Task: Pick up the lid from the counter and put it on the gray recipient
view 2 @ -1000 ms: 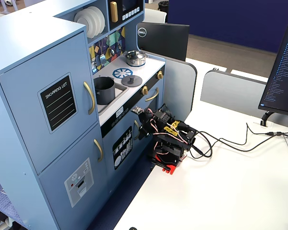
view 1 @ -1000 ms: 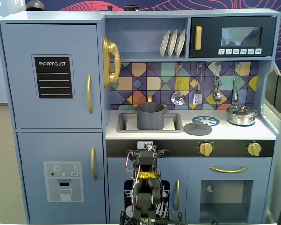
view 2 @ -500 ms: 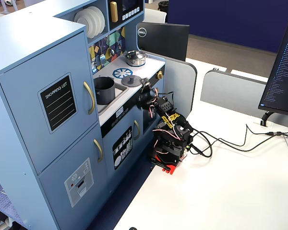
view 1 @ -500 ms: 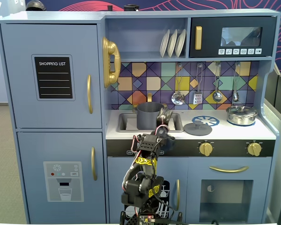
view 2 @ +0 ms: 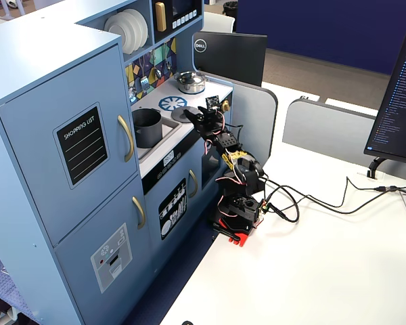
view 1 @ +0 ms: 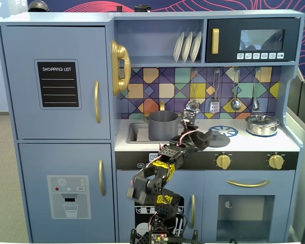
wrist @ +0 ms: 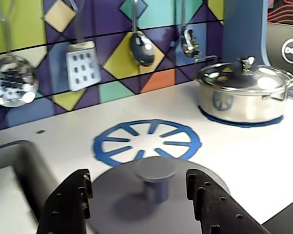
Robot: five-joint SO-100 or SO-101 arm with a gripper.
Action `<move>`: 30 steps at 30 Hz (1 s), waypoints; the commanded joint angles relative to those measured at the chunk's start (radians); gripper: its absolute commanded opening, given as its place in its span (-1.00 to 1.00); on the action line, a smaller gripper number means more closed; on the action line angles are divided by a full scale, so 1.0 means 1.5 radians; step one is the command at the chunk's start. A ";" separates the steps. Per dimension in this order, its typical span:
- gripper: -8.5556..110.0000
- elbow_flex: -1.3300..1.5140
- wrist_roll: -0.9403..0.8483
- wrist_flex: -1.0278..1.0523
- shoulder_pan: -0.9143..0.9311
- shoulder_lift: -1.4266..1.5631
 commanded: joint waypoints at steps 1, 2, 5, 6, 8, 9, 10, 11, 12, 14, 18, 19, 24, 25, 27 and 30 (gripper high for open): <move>-0.55 -0.040 -0.004 -0.081 0.018 -0.079; -0.54 -0.049 0.002 -0.085 0.019 -0.096; -0.54 -0.073 0.009 -0.103 0.016 -0.150; -0.54 -0.081 0.007 -0.115 0.016 -0.172; -0.55 -0.114 0.008 -0.123 0.014 -0.212; -0.56 -0.132 0.006 -0.115 0.013 -0.229; -0.56 -0.149 0.006 -0.110 0.011 -0.246; -0.56 -0.167 0.006 -0.105 0.010 -0.263; -0.56 -0.183 0.006 -0.099 0.008 -0.277; -0.56 -0.211 0.009 -0.090 0.004 -0.304; -0.58 -0.247 0.003 -0.085 0.000 -0.349; -0.58 -0.255 0.002 -0.085 -0.001 -0.359; -0.59 -0.285 -0.001 -0.093 -0.005 -0.407; -0.60 -0.291 -0.002 -0.097 -0.005 -0.416; -0.61 -0.304 -0.003 -0.103 -0.006 -0.436; -0.62 -0.312 -0.004 -0.108 -0.009 -0.456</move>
